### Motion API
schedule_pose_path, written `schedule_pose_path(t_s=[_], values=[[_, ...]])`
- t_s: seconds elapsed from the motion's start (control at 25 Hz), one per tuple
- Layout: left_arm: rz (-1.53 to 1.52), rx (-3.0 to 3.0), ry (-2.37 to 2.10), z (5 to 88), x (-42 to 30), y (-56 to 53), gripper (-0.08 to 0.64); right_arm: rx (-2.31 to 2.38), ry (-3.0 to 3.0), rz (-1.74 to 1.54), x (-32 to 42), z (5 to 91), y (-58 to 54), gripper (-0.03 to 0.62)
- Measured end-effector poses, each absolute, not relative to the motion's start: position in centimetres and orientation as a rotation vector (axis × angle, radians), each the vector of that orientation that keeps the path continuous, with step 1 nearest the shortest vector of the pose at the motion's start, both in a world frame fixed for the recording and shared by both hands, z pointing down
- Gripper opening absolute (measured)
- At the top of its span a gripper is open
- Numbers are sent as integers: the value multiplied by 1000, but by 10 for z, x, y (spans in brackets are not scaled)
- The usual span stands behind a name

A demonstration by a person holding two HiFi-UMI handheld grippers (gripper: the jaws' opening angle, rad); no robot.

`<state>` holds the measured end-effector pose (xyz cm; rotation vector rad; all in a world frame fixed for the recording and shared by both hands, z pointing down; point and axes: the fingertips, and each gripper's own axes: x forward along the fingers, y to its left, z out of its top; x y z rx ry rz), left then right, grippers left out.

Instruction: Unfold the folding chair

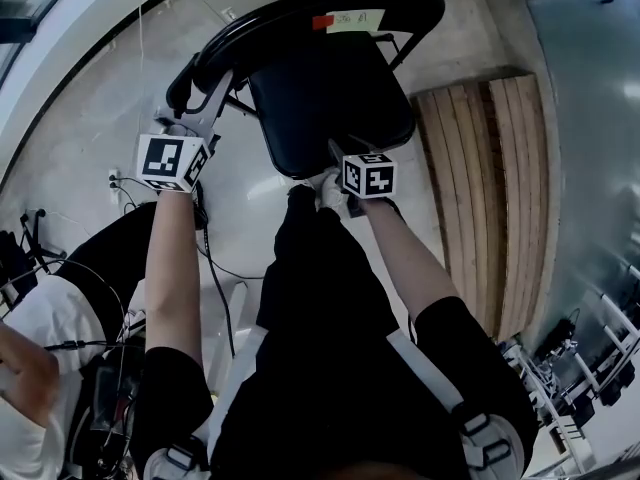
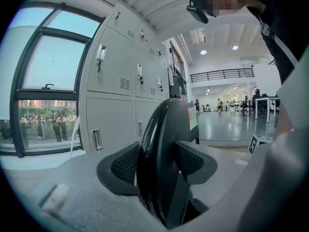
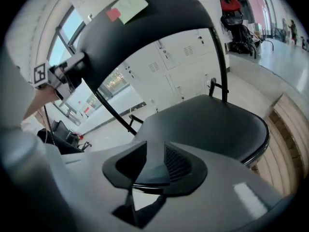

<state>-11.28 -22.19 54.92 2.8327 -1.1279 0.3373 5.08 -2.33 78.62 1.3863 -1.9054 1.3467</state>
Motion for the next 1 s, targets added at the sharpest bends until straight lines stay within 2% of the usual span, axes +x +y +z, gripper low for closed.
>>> schedule_pose_path(t_s=[0.2,0.28,1.0], values=[[311,2843,-1083,551,-111,-222,232,1365,-1729,1280,46,831,-9,75],[296,2841,-1077,552,-112,-221,232,1364,-1685,1203,49,838,-5,5],[234,2853,-1069,572,-113,-295,235,1347,-1606,1142,40,866,-29,5]])
